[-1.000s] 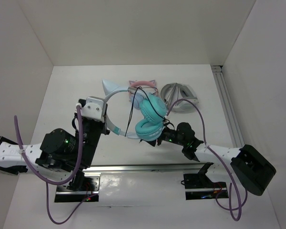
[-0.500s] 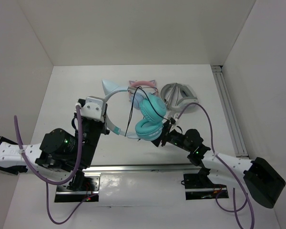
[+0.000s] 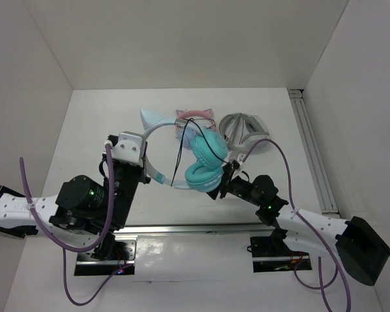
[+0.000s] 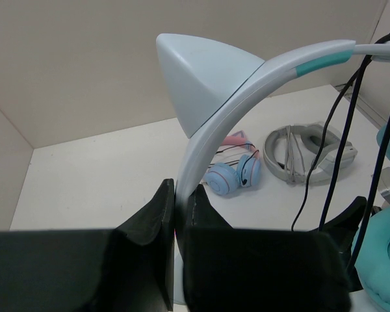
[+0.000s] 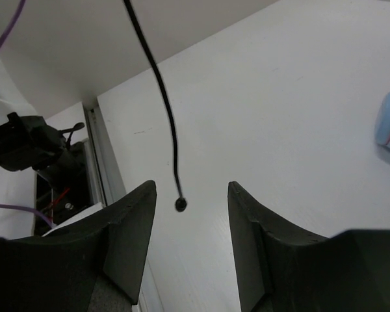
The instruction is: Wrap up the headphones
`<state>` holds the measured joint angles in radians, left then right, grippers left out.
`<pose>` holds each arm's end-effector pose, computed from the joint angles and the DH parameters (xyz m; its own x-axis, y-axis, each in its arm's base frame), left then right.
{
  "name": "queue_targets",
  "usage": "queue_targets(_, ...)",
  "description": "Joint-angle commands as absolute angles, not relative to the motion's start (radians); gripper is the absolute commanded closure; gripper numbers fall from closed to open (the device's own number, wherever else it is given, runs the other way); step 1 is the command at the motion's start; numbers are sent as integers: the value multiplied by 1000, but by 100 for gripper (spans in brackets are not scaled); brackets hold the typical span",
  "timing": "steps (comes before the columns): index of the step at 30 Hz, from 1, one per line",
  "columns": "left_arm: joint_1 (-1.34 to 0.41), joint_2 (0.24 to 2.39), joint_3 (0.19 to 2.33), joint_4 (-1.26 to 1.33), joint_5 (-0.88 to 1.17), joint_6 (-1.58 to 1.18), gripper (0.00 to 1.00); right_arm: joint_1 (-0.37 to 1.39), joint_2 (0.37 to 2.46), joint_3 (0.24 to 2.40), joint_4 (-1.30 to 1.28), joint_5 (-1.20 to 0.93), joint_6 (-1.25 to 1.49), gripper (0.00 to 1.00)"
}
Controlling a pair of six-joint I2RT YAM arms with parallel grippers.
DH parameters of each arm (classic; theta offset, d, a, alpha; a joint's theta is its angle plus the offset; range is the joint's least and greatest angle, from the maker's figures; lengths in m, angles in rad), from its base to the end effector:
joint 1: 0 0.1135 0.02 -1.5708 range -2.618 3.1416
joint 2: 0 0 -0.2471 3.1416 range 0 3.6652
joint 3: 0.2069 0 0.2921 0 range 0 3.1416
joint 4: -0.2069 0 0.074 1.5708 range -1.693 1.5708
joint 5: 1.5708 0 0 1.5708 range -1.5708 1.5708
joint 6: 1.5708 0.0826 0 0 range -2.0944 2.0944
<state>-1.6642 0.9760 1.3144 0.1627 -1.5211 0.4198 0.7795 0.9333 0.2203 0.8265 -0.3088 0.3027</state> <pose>0.0635 -0.2066 0.5072 0.0126 -0.0832 -0.9965 0.1380 0.9871 -0.0807 0.1816 0.2148 0.1878 -0.1868 0.2147 -0.9587 -0.8682 0.4205 0.2633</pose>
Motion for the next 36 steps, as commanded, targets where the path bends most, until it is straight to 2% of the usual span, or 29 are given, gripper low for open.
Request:
queue_targets(1, -1667, 968, 1348, 278, -1589, 407, 100, 787, 945, 258, 844, -259, 268, 44)
queue_targets(8, -1667, 968, 1348, 290, -1589, 419, 100, 787, 1064, 302, 906, -353, 293, 44)
queue_targets(10, -1667, 968, 1348, 290, -1589, 419, 100, 796, 1097, 302, 951, -379, 302, 48)
queue_targets(23, -1667, 968, 1338, 342, -1589, 446, 100, 850, 1203, 351, 1015, -347, 322, 52)
queue_targets(25, -1667, 968, 1338, 342, -1589, 446, 100, 850, 1212, 351, 1015, -347, 313, 57)
queue_targets(26, -1667, 968, 1329, 342, -1589, 446, 100, 850, 1212, 351, 1015, -347, 313, 67)
queue_targets(27, -1667, 968, 1328, 342, -1589, 446, 100, 850, 1221, 351, 1015, -347, 313, 70)
queue_targets(29, -1667, 968, 1328, 342, -1589, 446, 100, 850, 1221, 351, 1015, -347, 313, 70)
queue_targets(33, -1667, 948, 1328, 319, -1589, 437, 100, 859, 1210, 351, 991, -347, 304, 66)
queue_targets(34, -1667, 948, 1328, 319, -1589, 425, 100, 859, 1210, 351, 979, -347, 304, 61)
queue_targets(36, -1667, 948, 1328, 307, -1589, 425, 100, 859, 1187, 351, 968, -347, 295, 61)
